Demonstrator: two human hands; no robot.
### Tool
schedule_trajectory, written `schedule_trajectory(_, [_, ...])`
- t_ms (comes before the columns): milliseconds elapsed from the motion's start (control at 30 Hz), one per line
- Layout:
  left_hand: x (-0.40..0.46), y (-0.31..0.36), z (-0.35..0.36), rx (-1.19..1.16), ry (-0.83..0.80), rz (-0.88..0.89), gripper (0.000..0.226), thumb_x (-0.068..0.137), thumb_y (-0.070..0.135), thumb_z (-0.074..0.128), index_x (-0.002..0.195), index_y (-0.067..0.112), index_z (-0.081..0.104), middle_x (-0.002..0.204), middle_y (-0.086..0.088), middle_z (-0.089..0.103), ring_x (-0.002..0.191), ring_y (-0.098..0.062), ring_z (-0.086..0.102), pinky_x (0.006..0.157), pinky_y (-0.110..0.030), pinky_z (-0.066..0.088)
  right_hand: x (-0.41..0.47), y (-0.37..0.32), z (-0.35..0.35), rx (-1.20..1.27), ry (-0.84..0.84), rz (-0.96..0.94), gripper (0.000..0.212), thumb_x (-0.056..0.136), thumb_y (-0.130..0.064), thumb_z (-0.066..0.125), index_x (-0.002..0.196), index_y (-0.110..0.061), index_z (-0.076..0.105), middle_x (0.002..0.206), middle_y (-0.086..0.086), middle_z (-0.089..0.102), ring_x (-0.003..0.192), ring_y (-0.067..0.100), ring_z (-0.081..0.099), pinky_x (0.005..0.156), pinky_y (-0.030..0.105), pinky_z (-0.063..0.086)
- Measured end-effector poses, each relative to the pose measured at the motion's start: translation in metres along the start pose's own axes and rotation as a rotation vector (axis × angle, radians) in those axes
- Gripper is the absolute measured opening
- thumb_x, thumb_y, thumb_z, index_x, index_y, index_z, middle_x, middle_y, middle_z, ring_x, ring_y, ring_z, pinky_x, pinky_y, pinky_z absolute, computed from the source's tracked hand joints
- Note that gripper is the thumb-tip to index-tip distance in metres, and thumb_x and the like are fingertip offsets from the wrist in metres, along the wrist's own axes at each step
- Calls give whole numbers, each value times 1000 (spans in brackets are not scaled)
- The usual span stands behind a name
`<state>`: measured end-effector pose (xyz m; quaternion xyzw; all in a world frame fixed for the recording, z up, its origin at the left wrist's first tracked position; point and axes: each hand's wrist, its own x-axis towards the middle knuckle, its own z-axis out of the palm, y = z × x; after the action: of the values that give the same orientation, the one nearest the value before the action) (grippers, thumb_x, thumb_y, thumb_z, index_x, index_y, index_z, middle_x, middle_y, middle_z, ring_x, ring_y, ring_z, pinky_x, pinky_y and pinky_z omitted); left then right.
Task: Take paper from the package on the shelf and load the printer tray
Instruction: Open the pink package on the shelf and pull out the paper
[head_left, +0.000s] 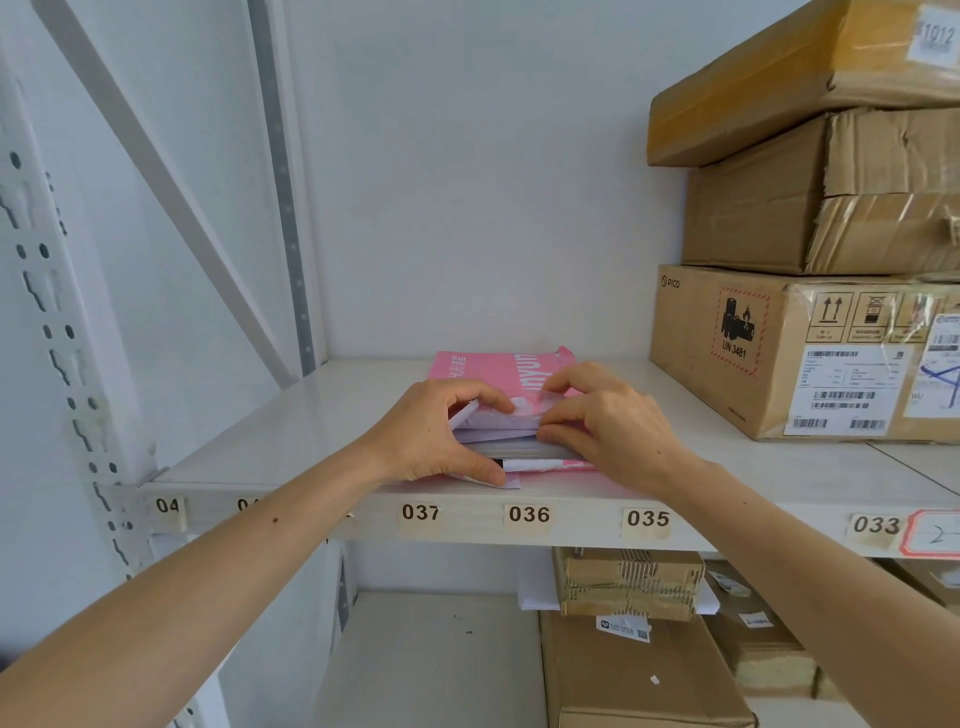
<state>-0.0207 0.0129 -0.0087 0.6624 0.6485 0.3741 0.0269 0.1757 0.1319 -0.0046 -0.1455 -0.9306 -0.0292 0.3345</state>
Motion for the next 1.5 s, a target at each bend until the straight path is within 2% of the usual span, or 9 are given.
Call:
schedule_trajectory(167, [0, 0, -1, 21, -7, 5, 67, 46, 47, 92, 108, 40, 67, 113, 30, 65, 111, 12, 54, 91, -7, 38, -1, -5, -1, -68, -22, -46, 22, 95, -26, 56, 95, -12, 73, 130, -3, 56, 119, 15, 48, 85, 30, 37])
schedule_trajectory(433, [-5, 3, -3, 105, -19, 38, 63, 55, 48, 88, 113, 39, 66, 107, 40, 60, 106, 24, 48, 83, 5, 30, -18, -6, -5, -103, 38, -216, 14, 88, -11, 66, 76, -5, 69, 124, 13, 61, 107, 31, 61, 79, 46, 52])
schedule_trajectory(600, [-12, 5, -3, 143, -38, 24, 64, 60, 54, 83, 119, 41, 63, 117, 25, 64, 107, 6, 56, 87, -11, 43, -25, -9, -9, -91, 61, -266, 11, 86, -7, 67, 76, -3, 68, 118, 14, 63, 104, 31, 63, 77, 48, 53])
schedule_trajectory(667, [-16, 7, -6, 119, -66, 46, 59, 61, 54, 80, 117, 42, 64, 120, 27, 62, 112, 8, 55, 91, -9, 41, -28, -10, -11, -81, 61, -270, 12, 88, -9, 65, 77, -3, 68, 118, 13, 63, 104, 31, 62, 78, 47, 51])
schedule_trajectory(833, [-29, 7, -10, -35, -111, 87, 39, 66, 31, 86, 103, 34, 75, 128, 20, 62, 122, 4, 53, 101, -11, 38, -38, -13, -18, -31, 71, -277, 14, 90, -13, 63, 83, -3, 69, 113, 11, 64, 100, 30, 61, 78, 44, 49])
schedule_trajectory(967, [-42, 9, -6, -216, 18, 89, 25, 75, 15, 81, 99, 20, 78, 121, 11, 68, 119, -2, 58, 98, -15, 43, -45, -18, -20, 1, 73, -285, 11, 88, -11, 65, 83, -3, 70, 104, 10, 66, 90, 29, 63, 76, 43, 51])
schedule_trajectory(1200, [-59, 15, -2, -380, 355, -173, 21, 90, 40, 62, 106, 32, 74, 113, 25, 69, 101, 12, 60, 87, -17, 43, -59, -34, -24, 37, 66, -235, 11, 89, -10, 66, 84, -2, 69, 102, 9, 64, 80, 25, 63, 72, 40, 53])
schedule_trajectory(1333, [-74, 22, 1, -306, 602, -343, 26, 87, 52, 57, 99, 30, 66, 99, 9, 66, 85, -9, 62, 70, -21, 43, -73, -48, -29, 66, 61, -176, 14, 91, -12, 63, 86, 0, 70, 104, 10, 64, 79, 25, 64, 71, 34, 50])
schedule_trajectory(1500, [-92, 31, 3, -406, 511, -658, 46, 88, 55, 46, 91, 9, 51, 87, -7, 58, 69, -20, 56, 60, -26, 44, -97, -67, -34, 84, 58, -144, 11, 90, -8, 64, 85, 1, 70, 103, 11, 65, 77, 29, 64, 66, 46, 54])
